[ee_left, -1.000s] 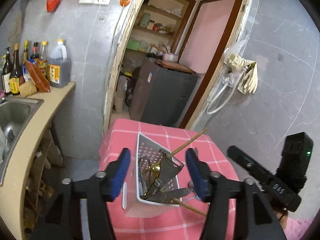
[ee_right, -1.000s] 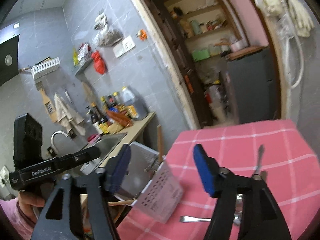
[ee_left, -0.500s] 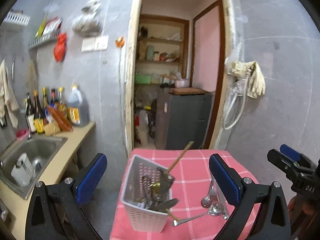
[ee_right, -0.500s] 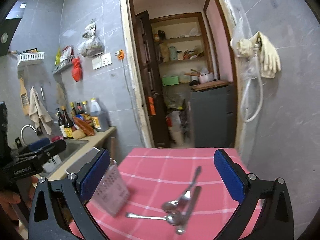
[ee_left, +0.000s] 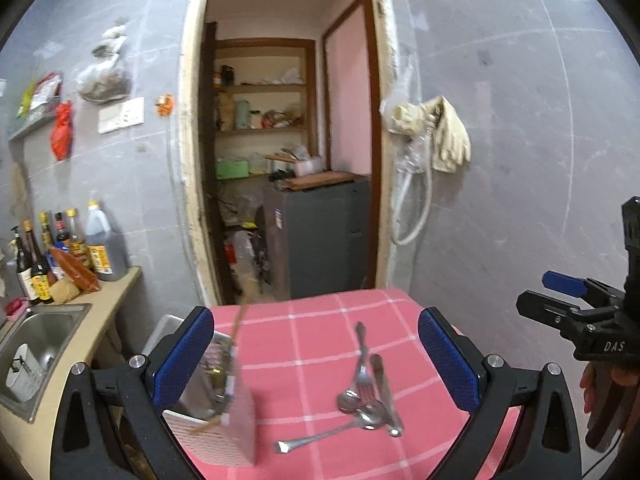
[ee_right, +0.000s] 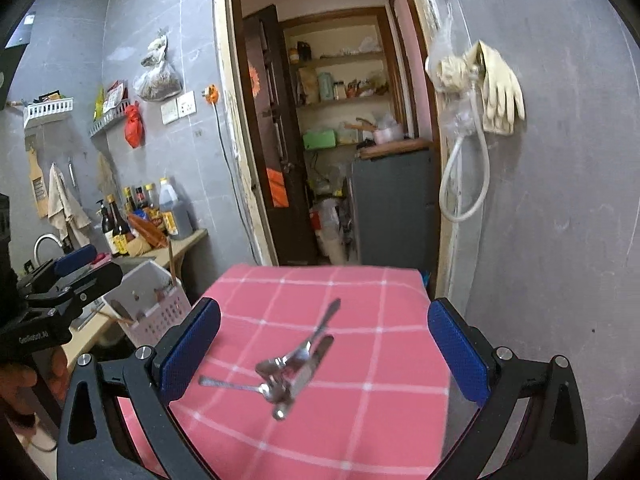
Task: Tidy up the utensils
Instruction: 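Withdraw both tools and move them back over the remaining utensils, then grasp the large steel spoon with the left tool while the right grasps the table knife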
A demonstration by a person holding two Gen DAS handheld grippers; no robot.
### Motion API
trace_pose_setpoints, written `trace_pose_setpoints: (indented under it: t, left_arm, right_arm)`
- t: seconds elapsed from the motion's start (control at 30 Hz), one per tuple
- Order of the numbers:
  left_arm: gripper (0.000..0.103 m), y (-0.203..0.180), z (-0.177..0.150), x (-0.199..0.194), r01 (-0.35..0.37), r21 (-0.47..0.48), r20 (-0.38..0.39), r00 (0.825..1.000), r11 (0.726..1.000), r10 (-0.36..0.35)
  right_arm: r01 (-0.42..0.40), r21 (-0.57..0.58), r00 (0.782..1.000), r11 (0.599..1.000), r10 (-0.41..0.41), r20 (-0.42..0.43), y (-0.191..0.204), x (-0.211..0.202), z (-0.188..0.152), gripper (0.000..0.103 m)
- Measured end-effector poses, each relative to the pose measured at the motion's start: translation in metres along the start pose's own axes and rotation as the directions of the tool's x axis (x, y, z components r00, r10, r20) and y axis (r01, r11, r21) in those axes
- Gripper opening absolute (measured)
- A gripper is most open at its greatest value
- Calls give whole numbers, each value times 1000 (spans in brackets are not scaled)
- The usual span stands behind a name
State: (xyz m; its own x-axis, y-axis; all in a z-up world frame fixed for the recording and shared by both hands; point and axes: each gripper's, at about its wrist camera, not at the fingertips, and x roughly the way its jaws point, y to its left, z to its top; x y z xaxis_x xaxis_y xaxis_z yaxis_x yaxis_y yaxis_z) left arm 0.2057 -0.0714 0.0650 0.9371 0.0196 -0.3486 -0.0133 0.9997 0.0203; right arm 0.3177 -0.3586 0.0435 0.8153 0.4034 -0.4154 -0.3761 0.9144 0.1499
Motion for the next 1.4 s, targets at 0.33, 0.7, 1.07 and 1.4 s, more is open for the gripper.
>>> trace_pose_setpoints:
  t: [0.33,0.7,1.07,1.4]
  left_arm:
    - [103,-36,-34,42,88,-79,-162,982,993,-100]
    - [99,-45,-102,105,39,-175,-379,920,984,-104]
    - [67,-39,-128,159,39,-208,-482,865,977,-137]
    - [32,-22,-134,184,35,-278,-520,835,960,-181]
  right_arm:
    - [-76,33,986,997,80,-147,-60,41,-25,102]
    - [-140,62,934,988,153,-322,-74,121,-67,83]
    - [-220,123,866,968,252,-433,-55,207,-95,59]
    - [-228,131,839,965,263,-476,-37,241,-103,59]
